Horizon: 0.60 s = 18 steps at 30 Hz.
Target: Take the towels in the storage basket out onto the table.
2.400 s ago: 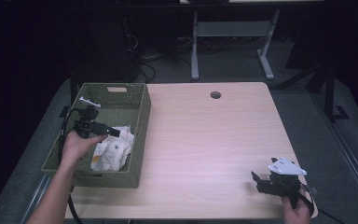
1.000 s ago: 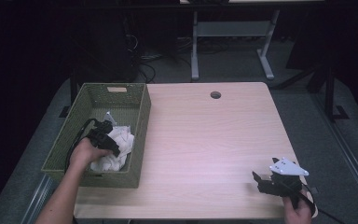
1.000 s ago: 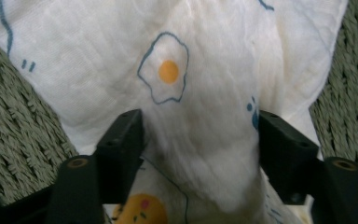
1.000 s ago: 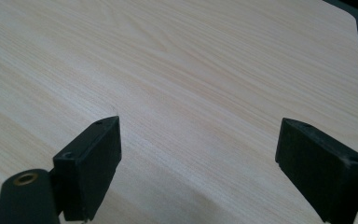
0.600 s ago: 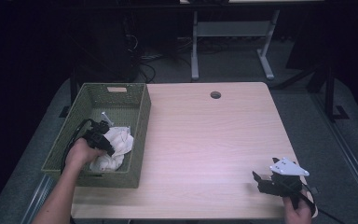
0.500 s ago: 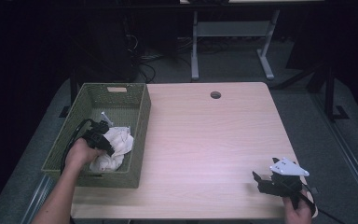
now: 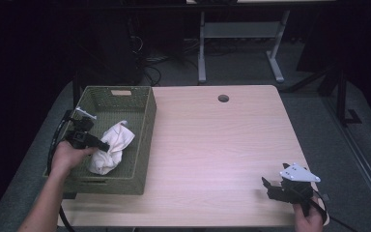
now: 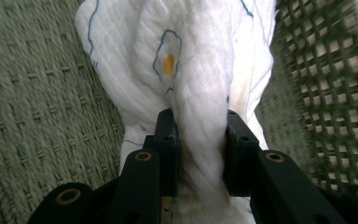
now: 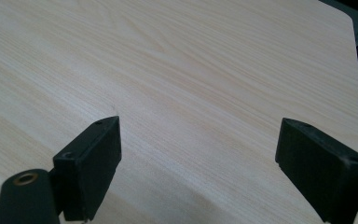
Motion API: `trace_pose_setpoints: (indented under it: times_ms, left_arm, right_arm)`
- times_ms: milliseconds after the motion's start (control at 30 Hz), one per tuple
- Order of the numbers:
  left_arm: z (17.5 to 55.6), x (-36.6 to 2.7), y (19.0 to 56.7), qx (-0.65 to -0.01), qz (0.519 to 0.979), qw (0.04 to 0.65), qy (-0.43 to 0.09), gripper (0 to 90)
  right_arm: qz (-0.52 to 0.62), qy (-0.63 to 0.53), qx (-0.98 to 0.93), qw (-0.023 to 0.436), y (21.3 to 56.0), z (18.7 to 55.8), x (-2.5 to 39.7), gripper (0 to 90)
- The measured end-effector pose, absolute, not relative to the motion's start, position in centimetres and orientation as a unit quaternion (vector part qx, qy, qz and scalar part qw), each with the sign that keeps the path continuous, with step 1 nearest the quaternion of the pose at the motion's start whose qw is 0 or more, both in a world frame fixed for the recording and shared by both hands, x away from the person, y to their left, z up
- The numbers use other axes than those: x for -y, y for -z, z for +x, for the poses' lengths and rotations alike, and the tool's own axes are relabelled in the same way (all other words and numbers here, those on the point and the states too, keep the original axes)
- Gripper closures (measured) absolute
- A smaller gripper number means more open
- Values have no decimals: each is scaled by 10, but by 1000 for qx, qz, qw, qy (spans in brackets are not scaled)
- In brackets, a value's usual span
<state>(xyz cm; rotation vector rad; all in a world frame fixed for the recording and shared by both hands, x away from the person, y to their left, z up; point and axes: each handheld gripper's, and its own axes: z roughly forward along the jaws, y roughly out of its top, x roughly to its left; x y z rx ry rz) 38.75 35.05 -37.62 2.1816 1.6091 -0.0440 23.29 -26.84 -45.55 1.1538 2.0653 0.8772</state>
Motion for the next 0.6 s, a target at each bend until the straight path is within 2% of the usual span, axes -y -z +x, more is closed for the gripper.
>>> trace_pose_setpoints:
  times_ms: [200,233,600]
  left_arm:
    - [380,-362,358,-584,765,270,14,703]
    - [378,-366,352,-584,756,294,16,703]
    - [367,-369,326,-568,736,367,22,702]
  right_arm:
    - [435,-334,-779,305,455,233,269,139]
    - [434,-334,-779,306,455,233,269,139]
    - [434,-334,-779,307,454,232,270,139]
